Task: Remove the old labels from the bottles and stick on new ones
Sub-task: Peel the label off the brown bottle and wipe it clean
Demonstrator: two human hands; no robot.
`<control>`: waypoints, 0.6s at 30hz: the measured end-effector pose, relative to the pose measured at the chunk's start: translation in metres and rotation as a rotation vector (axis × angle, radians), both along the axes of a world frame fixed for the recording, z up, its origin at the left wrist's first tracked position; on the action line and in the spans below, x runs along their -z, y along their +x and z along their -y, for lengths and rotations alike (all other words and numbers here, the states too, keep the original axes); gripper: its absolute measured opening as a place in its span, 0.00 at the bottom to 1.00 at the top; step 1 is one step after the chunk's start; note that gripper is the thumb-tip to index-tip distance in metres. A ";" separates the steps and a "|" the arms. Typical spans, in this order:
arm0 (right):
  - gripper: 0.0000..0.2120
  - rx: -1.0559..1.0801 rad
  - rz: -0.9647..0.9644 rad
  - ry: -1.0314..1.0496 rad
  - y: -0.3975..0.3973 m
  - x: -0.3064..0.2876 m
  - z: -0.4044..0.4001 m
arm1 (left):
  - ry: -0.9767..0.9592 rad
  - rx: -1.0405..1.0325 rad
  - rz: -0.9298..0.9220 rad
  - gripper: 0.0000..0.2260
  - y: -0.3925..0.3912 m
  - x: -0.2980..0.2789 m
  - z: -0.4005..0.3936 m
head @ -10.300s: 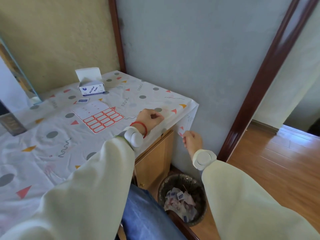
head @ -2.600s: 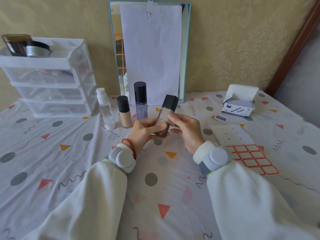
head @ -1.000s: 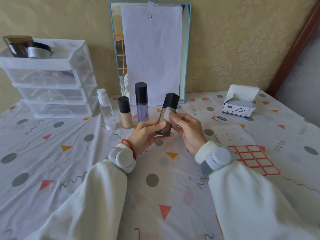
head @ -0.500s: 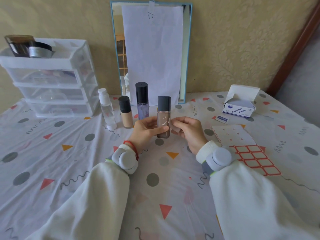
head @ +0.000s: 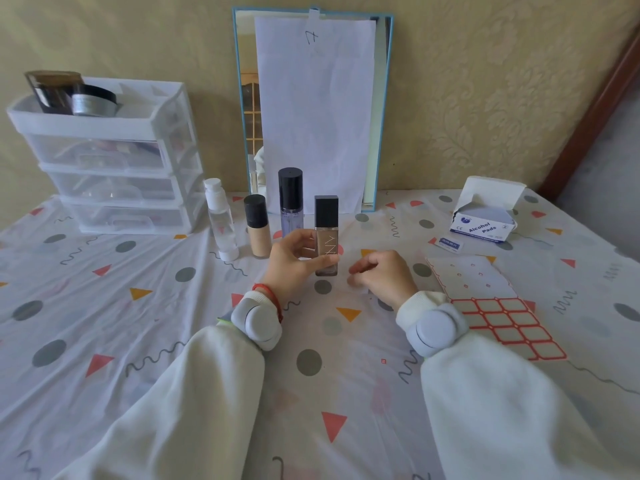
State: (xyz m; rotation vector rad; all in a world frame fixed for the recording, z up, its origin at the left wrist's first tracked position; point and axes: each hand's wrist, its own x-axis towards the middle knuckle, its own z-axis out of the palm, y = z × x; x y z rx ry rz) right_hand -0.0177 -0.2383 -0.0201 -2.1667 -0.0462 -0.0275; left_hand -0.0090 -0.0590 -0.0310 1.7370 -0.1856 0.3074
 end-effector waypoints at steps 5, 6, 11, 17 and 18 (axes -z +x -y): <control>0.04 0.079 0.097 0.149 0.002 -0.002 -0.003 | 0.012 -0.011 -0.001 0.17 0.000 -0.001 0.000; 0.03 0.104 0.136 0.242 0.001 -0.005 -0.005 | 0.020 -0.009 -0.002 0.17 0.000 -0.001 0.000; 0.15 -0.046 0.078 0.504 -0.007 -0.009 -0.018 | 0.048 0.019 0.009 0.16 -0.002 -0.002 0.001; 0.12 -0.126 0.092 0.573 -0.005 -0.006 -0.026 | 0.088 0.022 -0.004 0.18 -0.004 -0.003 0.002; 0.12 -0.130 0.087 0.579 -0.004 -0.007 -0.026 | 0.087 0.018 -0.007 0.19 -0.004 -0.003 0.002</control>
